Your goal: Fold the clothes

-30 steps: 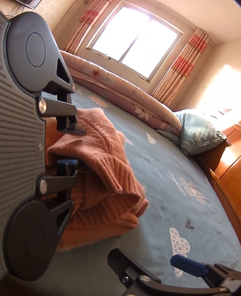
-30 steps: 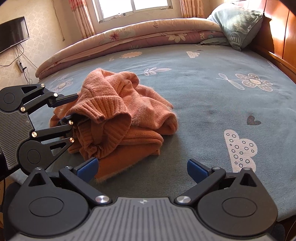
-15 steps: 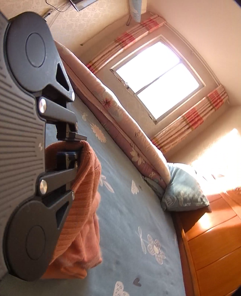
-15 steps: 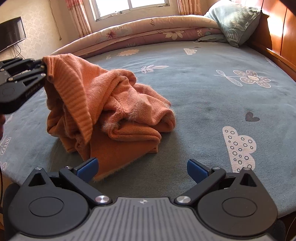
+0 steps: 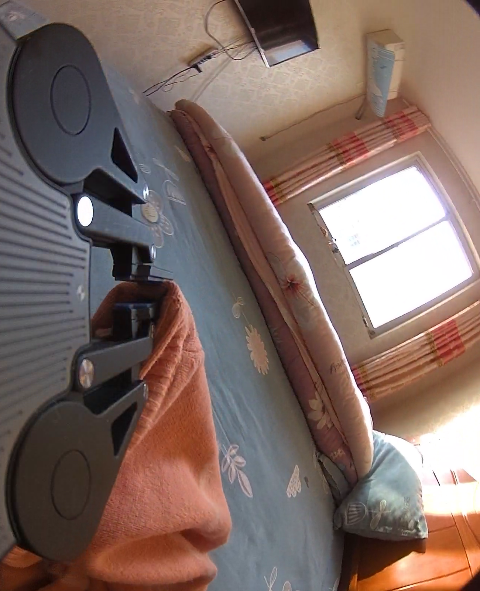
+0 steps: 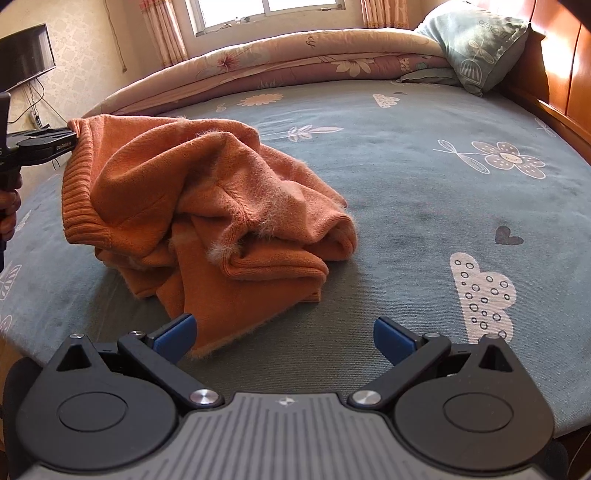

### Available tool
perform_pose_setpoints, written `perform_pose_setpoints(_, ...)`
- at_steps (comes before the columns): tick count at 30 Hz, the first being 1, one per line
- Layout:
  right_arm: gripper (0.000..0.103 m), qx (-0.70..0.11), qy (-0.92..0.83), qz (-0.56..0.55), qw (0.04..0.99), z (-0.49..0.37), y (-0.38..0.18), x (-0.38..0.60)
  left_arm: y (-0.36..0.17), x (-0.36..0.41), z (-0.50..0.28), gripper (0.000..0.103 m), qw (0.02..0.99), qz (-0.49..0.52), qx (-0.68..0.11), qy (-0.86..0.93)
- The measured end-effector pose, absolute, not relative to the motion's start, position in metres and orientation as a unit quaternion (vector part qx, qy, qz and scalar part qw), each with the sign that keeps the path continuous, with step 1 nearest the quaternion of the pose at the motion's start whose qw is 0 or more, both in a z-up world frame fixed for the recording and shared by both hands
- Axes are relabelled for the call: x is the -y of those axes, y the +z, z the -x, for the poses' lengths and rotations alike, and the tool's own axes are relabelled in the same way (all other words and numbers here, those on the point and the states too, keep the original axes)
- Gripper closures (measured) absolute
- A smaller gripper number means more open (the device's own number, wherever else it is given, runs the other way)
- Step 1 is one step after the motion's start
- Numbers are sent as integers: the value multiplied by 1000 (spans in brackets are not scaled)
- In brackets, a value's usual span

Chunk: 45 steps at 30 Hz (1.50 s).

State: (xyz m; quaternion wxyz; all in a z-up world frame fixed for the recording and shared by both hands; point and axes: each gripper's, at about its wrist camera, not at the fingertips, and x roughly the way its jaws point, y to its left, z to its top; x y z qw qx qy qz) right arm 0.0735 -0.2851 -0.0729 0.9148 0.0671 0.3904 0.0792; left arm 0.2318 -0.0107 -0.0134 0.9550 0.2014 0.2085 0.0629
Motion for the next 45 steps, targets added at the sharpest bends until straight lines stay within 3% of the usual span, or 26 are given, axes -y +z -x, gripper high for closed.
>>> perform_pose_setpoints(6, 0, -391, 86, -54, 915, -73, -73, 280, -43, -31, -257, 95, 943, -145, -279, 109)
perform_pose_setpoints(15, 0, -396, 92, -51, 912, -83, -77, 272, -58, -24, -220, 88, 931, -158, -329, 7)
perform_pose_setpoints(17, 0, -396, 96, -48, 912, -83, -77, 270, -59, -19, -212, 85, 925, -157, -346, -28)
perform_pose_setpoints(19, 0, -394, 97, -46, 913, -84, -76, 268, -62, -12, -202, 66, 920, -164, -353, -48)
perform_pose_setpoints(21, 0, -393, 101, -45, 913, -84, -75, 267, -64, -4, -190, 55, 917, -176, -353, -63)
perform_pose_setpoints(25, 0, -380, 108, -34, 918, -86, -69, 262, -65, 4, -171, 54, 916, -183, -348, -75)
perform_pose_setpoints(28, 0, -373, 113, -19, 921, -92, -65, 258, -62, 2, -158, 43, 920, -160, -348, -89)
perform_pose_setpoints(32, 1, -352, 121, 11, 928, -101, -60, 249, -60, 1, -138, 43, 924, -155, -336, -98)
perform_pose_setpoints(33, 4, -347, 125, 18, 929, -103, -59, 247, -60, 0, -136, 43, 924, -152, -335, -99)
perform_pose_setpoints(37, 28, -351, 134, 42, 926, -118, -58, 235, -61, -7, -130, 43, 926, -135, -339, -93)
perform_pose_setpoints(42, 40, -361, 149, 71, 918, -134, -69, 219, -64, -15, -128, 43, 928, -118, -342, -84)
perform_pose_setpoints(45, 63, -356, 123, 107, 920, -142, -76, 208, -65, -17, -127, 43, 928, -115, -343, -82)
